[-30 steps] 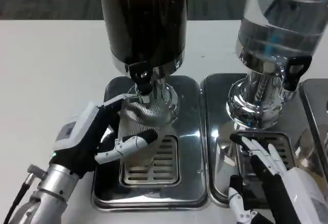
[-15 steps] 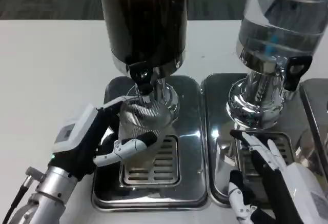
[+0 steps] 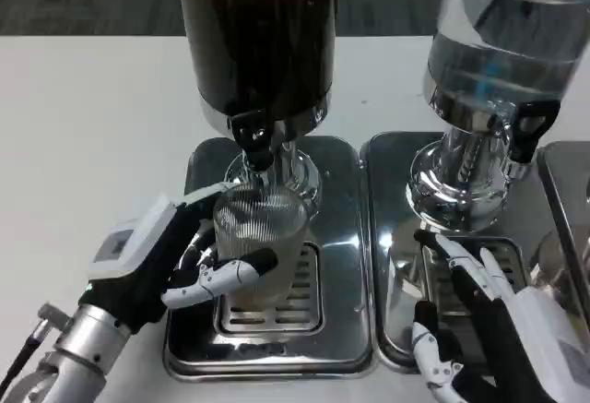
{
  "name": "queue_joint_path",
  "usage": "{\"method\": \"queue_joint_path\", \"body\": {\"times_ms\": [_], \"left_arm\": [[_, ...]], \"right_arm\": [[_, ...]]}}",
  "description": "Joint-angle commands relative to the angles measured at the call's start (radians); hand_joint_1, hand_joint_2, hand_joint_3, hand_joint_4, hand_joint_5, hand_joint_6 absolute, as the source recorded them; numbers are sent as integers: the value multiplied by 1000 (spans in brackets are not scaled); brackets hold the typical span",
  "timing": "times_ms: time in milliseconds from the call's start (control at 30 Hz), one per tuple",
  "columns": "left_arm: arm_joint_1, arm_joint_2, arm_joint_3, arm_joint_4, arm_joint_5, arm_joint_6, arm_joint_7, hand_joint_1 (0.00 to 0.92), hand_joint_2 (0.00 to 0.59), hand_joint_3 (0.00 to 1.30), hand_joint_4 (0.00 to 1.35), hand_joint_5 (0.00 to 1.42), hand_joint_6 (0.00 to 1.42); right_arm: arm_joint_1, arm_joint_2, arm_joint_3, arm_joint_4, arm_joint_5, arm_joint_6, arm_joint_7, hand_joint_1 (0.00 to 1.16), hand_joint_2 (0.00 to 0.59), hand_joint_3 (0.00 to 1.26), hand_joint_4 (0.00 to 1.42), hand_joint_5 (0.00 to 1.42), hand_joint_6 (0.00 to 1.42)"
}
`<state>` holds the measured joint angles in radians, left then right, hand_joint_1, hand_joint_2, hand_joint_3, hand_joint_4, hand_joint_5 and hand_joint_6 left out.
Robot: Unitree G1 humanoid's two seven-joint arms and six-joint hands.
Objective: Grasp the cup under the faucet to collect the drink, then remove the cup.
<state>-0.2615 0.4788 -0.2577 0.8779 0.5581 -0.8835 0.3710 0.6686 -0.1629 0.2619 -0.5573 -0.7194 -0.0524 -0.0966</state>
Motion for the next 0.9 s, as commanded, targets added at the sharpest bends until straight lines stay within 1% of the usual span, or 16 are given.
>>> {"method": "queue_joint_path", "body": {"times_ms": [33, 133, 233, 333, 500, 567, 700, 833, 900], "left_arm": [[23, 34, 13, -35, 7, 22, 2, 30, 116, 285, 233, 368, 348], [29, 48, 12, -62, 16, 35, 4, 9, 93, 220, 170, 307, 302], [37, 56, 13, -89, 19, 45, 2, 0, 69, 201, 113, 243, 242], [42, 62, 13, -107, 13, 47, -7, 0, 59, 182, 77, 193, 189], [48, 75, 20, -122, 0, 43, -18, 0, 54, 169, 51, 168, 166], [55, 79, 26, -132, -5, 38, -15, 0, 52, 146, 36, 154, 161], [98, 98, 63, -189, -42, 10, -24, 0, 51, 130, 23, 151, 160], [157, 126, 118, -264, -132, -36, -82, 0, 63, 129, 56, 170, 174], [180, 137, 142, -295, -181, -49, -122, 0, 78, 148, 74, 188, 186]], "right_arm": [[-3, -1, -7, 1, 3, 3, -2, 532, 583, 137, 99, 15, 183], [-10, 0, -7, 6, 7, 4, 1, 532, 583, 137, 99, 15, 187], [-16, 1, -3, 9, 7, 5, 3, 532, 583, 137, 99, 15, 189], [-23, 1, -3, 11, 9, 6, 4, 532, 583, 144, 99, 22, 199], [-24, 0, -6, 13, 7, 6, 1, 532, 583, 146, 99, 26, 206], [-20, 1, -2, 14, 7, 4, 0, 532, 583, 146, 99, 27, 207], [-11, -3, 0, 13, 9, -1, -2, 532, 583, 148, 99, 27, 209], [-12, -3, 3, 14, 8, -2, -1, 532, 583, 149, 99, 28, 200], [-13, -3, 6, 16, 7, -3, -1, 532, 583, 149, 99, 28, 199]]}}
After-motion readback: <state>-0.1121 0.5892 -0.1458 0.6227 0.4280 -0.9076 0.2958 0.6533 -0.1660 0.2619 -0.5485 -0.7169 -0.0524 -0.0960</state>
